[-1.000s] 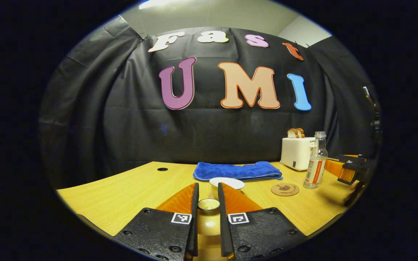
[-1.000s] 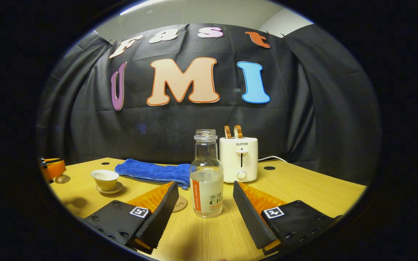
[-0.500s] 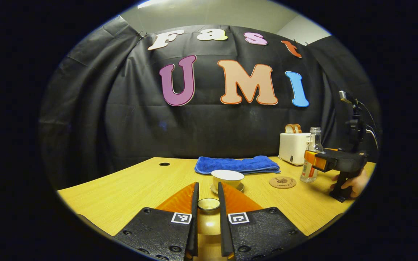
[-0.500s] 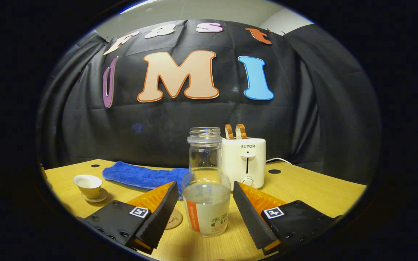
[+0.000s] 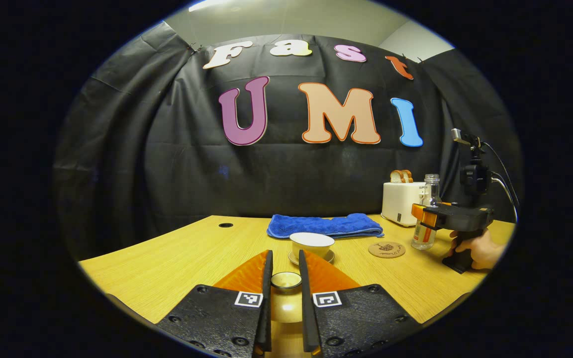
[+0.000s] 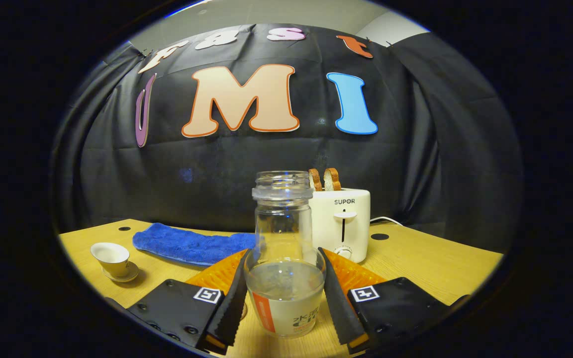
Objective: Open the teacup lid with one hand, grasp the water bottle and pour water into the teacup with the other hand; after pouring, place the water bottle on the coaster and then close the teacup lid.
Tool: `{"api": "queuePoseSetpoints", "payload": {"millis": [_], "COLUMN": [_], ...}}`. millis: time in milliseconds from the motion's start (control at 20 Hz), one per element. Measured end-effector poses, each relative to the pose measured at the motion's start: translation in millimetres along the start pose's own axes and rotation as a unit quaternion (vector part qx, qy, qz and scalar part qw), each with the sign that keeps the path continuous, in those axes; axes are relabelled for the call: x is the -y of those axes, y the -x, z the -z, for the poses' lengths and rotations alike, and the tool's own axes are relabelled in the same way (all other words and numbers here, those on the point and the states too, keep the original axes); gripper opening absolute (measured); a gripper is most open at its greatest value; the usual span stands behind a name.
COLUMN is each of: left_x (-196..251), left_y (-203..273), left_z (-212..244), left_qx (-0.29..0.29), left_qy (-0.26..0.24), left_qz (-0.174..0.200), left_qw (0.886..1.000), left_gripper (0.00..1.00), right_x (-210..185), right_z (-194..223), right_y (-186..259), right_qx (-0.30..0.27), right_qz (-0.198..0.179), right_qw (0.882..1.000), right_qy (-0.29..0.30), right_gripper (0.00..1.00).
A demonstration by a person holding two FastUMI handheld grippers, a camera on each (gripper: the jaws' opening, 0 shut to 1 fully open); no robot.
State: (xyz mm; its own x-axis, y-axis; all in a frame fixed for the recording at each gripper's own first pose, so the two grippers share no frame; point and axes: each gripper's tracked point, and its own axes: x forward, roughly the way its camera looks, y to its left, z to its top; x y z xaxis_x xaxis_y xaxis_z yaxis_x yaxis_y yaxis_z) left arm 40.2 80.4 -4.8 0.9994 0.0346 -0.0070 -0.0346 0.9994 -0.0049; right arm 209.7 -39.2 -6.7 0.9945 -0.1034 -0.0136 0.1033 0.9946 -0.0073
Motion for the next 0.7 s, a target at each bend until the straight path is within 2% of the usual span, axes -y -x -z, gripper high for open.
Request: {"api": "queuePoseSetpoints", "payload": {"millis": [100, 150, 250, 300, 450, 700], "left_x": [0, 1, 5, 5, -2, -21], "left_y": [0, 0, -1, -2, -4, -3], "left_z": [0, 1, 0, 0, 1, 1], "left_qx": [0.000, 0.000, 0.002, 0.002, 0.001, 0.001], "left_qy": [0.000, 0.000, -0.001, -0.001, 0.000, -0.001], "left_qz": [0.000, 0.001, 0.013, 0.016, 0.016, 0.005], "left_qw": [1.000, 1.000, 1.000, 1.000, 1.000, 1.000], "left_gripper": [0.22, 0.22, 0.24, 0.22, 0.22, 0.22], "right_x": [1, 0, -6, -10, -27, -74], "right_z": [3, 0, -1, -3, -6, -33], "right_y": [2, 5, 9, 11, 19, 29], "right_qx": [-0.004, -0.002, 0.001, 0.005, 0.016, 0.048], "right_qz": [0.004, 0.006, -0.001, -0.005, -0.023, -0.050], "right_qw": [1.000, 1.000, 1.000, 1.000, 0.995, 0.975], "right_qy": [0.002, 0.002, 0.006, 0.017, 0.095, 0.210], "right_gripper": [0.75, 0.70, 0.70, 0.69, 0.69, 0.68]}}
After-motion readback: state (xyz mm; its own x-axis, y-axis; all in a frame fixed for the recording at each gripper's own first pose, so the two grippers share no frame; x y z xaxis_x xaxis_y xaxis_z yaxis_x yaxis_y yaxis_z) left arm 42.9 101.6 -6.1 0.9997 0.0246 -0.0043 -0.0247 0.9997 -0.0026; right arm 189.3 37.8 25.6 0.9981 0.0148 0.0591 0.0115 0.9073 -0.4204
